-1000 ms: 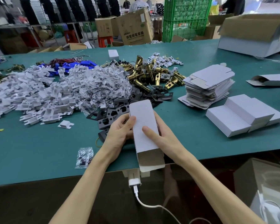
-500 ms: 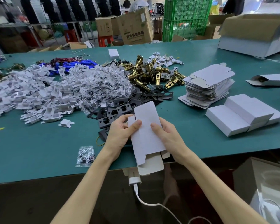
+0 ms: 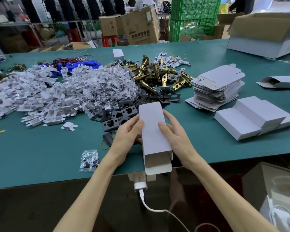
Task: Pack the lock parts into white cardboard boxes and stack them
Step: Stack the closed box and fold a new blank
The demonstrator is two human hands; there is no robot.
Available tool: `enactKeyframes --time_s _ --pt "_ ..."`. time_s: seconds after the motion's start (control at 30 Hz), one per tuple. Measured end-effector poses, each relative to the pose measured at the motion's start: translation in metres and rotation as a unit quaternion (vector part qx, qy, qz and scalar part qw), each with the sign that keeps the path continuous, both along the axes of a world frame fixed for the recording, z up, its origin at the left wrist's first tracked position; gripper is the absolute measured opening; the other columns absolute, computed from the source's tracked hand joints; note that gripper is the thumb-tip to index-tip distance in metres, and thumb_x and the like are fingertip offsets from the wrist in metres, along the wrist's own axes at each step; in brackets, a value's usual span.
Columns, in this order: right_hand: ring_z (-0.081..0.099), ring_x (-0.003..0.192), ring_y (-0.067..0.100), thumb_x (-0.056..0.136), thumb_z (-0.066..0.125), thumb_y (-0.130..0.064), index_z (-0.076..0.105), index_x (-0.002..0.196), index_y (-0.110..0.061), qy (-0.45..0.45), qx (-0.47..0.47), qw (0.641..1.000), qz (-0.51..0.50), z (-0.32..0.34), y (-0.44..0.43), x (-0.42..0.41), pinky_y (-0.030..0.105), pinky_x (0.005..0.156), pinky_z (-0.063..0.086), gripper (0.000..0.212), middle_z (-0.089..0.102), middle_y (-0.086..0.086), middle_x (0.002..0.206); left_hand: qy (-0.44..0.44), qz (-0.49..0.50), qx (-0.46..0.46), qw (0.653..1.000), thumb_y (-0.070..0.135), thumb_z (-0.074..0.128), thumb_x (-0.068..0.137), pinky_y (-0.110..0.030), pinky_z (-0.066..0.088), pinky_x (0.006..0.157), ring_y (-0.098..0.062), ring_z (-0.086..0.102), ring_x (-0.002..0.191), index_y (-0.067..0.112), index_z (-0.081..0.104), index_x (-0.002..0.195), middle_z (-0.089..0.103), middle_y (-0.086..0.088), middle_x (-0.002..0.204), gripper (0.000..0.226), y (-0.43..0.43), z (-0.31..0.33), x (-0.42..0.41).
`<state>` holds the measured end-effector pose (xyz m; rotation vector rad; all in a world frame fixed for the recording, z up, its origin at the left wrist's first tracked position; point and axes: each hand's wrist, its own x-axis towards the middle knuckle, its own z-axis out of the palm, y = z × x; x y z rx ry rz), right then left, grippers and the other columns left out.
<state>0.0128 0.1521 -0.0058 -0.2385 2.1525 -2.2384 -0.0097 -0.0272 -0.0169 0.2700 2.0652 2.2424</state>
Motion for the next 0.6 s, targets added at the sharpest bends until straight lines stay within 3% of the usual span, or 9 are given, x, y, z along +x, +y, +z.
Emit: enactKeyframes --time_s 0.1,0.2,0.27,0.47,0.6 --pt "0.074 0.092 0.03 0.104 0.055 -0.032 0.045 0.144 -0.029 -0.002 0.001 1.0 -0.017 0.0002 -0.0012 0.0004 0.042 0.078 0.062 0.041 0.074 0.018 0.105 -0.007 -0.004 0.005 1.0 0.028 0.054 0.108 -0.06 0.053 0.096 -0.046 0.069 0.108 0.026 0.062 0.141 0.074 -0.014 0.124 0.034 -0.0015 -0.0011 -0.0002" --pt "0.071 0.093 0.039 0.104 0.056 -0.033 0.051 0.135 -0.027 -0.003 0.026 0.999 -0.047 -0.0009 -0.0016 0.0005 0.059 0.085 0.056 0.033 0.07 0.026 0.101 -0.014 -0.011 0.005 1.0 0.027 0.056 0.104 -0.065 0.049 0.096 -0.042 0.069 0.1 0.027 0.075 0.123 0.074 -0.021 0.119 0.027 -0.0017 -0.0015 0.0005" --pt "0.07 0.095 0.04 0.104 0.057 -0.033 0.054 0.133 -0.024 -0.004 0.036 0.998 -0.059 -0.002 -0.0017 0.0003 0.061 0.085 0.055 0.031 0.069 0.024 0.102 -0.017 -0.011 0.007 1.0 0.031 0.056 0.099 -0.056 0.05 0.088 -0.034 0.065 0.093 0.026 0.08 0.111 0.074 -0.021 0.109 0.027 -0.0005 -0.0014 0.001" --pt "0.07 0.095 0.045 0.104 0.056 -0.031 0.059 0.118 -0.013 -0.006 0.017 0.998 -0.057 -0.0024 -0.0001 0.0005 0.066 0.082 0.054 0.023 0.071 0.024 0.104 0.018 -0.007 -0.021 1.0 0.026 0.056 0.108 -0.027 0.052 0.061 -0.017 0.063 0.072 0.011 0.077 0.108 0.073 -0.007 0.088 0.026 -0.0018 -0.0061 -0.0009" --pt "0.07 0.093 0.047 0.104 0.057 -0.029 0.06 0.112 -0.01 -0.014 0.002 0.998 -0.054 -0.0027 0.0012 0.0015 0.067 0.081 0.055 0.021 0.072 0.024 0.103 0.014 -0.011 -0.016 1.0 0.025 0.058 0.106 -0.022 0.048 0.055 -0.013 0.059 0.062 0.0 0.075 0.104 0.071 -0.005 0.079 0.031 -0.0033 -0.0072 -0.0023"
